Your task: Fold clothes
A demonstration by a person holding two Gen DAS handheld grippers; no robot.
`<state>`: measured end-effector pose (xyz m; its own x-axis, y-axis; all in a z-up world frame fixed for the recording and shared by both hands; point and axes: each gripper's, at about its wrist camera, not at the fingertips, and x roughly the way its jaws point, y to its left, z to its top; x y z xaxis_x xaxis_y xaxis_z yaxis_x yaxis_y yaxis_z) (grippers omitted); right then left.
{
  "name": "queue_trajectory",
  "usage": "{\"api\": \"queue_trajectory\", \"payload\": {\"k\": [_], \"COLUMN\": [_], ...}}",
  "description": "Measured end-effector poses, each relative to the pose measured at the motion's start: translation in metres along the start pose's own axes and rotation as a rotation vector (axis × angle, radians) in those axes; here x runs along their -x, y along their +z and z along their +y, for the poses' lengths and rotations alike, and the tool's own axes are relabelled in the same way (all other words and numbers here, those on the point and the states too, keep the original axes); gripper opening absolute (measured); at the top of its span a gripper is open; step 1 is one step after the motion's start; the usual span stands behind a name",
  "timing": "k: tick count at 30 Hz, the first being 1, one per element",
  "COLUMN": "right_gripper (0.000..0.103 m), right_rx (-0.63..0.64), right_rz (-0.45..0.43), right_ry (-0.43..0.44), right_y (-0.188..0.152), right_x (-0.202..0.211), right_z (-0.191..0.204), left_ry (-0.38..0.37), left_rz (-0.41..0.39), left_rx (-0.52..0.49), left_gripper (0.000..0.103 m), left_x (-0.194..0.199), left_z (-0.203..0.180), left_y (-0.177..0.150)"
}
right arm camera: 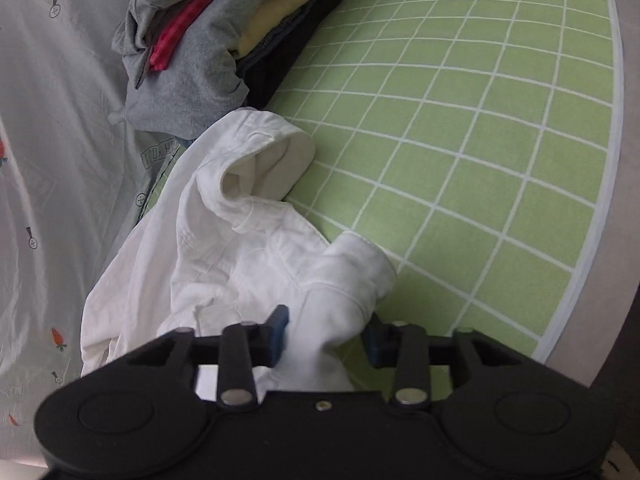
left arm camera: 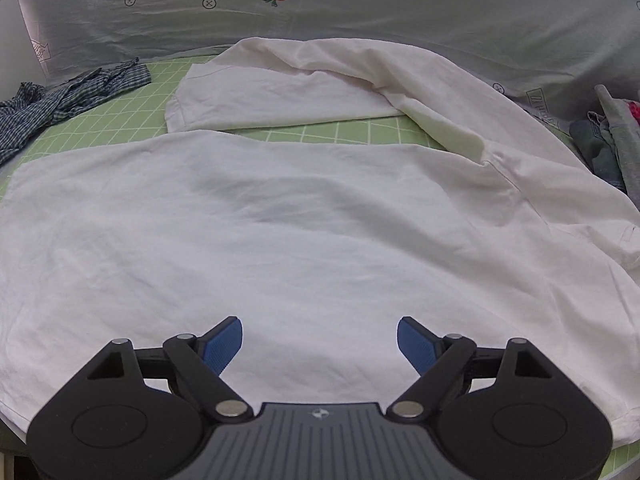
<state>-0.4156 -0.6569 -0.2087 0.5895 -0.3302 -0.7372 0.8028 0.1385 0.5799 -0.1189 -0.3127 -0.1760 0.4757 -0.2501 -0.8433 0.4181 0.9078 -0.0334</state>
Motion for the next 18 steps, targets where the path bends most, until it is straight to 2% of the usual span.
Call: {"api": "queue_trajectory", "payload": {"k": [1,2,5,7,9,12,13,14,17,18], "right_gripper": [0.019,0.017,0.015,0.016,0.019,0.039,0.050,0.056,0.069,0.069], "right_rx": [0.053,0.122,0.424,0.520,0.530,0.516,0.511,0.507,0.449,0.432], "right_rz": [-0.031,-0.070,-0.194,-0.160,-0.175,-0.236,-0.256,-0.277,-0.303,-0.298], "right_ry": [-0.007,-0.019,-0.134,-0.208,-0.239,-0.267,-0.277,-0.286,-0.208,-0.177], "right_y": [0.000,0.000,-0.010,-0.015,-0.011,-0.001,0.002,0.006,0.038,0.050], "right_x": [0.006,0.014,0.033,0.026,0.026,0.032,0.034,0.036,0.036,0.032], "right_z": [0.004,0.010,0.030,0.027,0.028,0.032,0.033,0.034,0.044,0.048], "left_ry": [0.005,0.010,0.031,0.033,0.035,0.043,0.044,0.044,0.052,0.056], "left_rz": [0.005,0.008,0.019,0.031,0.041,0.041,0.037,0.030,0.009,0.002], "left_rx": [-0.015,-0.023,-0.026,-0.020,-0.019,-0.018,-0.015,-0.010,0.005,0.010], "left_gripper": [0.085,0.085,0.085,0.085,0.085,0.085,0.085,0.085,0.085,0.085], "left_x": [-0.002,-0.003,-0.005,-0.007,-0.008,-0.007,-0.005,-0.002,0.007,0.011], "left_z": [-0.006,-0.010,-0.020,-0.023,-0.026,-0.028,-0.028,-0.027,-0.023,-0.020], "left_y": [0.000,0.000,-0.001,-0.003,-0.005,-0.007,-0.008,-0.008,-0.009,-0.009]}}
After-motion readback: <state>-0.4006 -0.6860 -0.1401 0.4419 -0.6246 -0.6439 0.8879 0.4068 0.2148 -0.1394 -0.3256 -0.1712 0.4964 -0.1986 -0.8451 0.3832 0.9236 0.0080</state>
